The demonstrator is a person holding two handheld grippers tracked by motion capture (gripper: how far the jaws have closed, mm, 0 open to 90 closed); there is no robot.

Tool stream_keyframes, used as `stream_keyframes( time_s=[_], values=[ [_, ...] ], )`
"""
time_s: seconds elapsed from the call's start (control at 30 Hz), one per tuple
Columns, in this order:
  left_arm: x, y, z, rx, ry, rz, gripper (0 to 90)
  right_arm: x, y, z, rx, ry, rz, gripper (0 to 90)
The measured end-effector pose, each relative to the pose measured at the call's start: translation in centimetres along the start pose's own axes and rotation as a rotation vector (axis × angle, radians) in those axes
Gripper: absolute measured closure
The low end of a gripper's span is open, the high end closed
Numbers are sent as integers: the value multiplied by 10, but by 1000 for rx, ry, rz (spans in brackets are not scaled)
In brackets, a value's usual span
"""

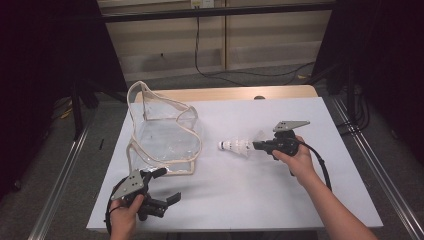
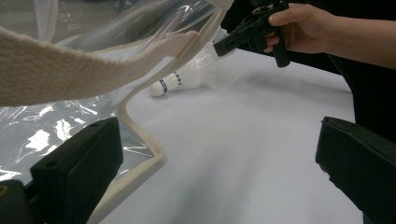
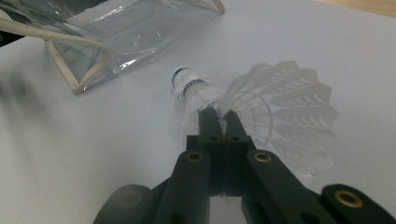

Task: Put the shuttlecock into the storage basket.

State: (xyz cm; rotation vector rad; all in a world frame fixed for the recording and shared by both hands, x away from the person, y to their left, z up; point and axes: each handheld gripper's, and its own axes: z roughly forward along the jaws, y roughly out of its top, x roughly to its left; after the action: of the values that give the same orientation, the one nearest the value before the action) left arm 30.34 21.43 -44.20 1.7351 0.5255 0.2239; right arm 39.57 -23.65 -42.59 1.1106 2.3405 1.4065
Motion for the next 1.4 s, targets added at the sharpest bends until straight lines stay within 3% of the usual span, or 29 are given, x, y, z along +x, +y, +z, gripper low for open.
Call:
stream_keyframes(
  time_s=[1.4],
  values=[
    [1,-1,0,4,1,0,9,2,-2,16,-30,18,26,900]
  ],
)
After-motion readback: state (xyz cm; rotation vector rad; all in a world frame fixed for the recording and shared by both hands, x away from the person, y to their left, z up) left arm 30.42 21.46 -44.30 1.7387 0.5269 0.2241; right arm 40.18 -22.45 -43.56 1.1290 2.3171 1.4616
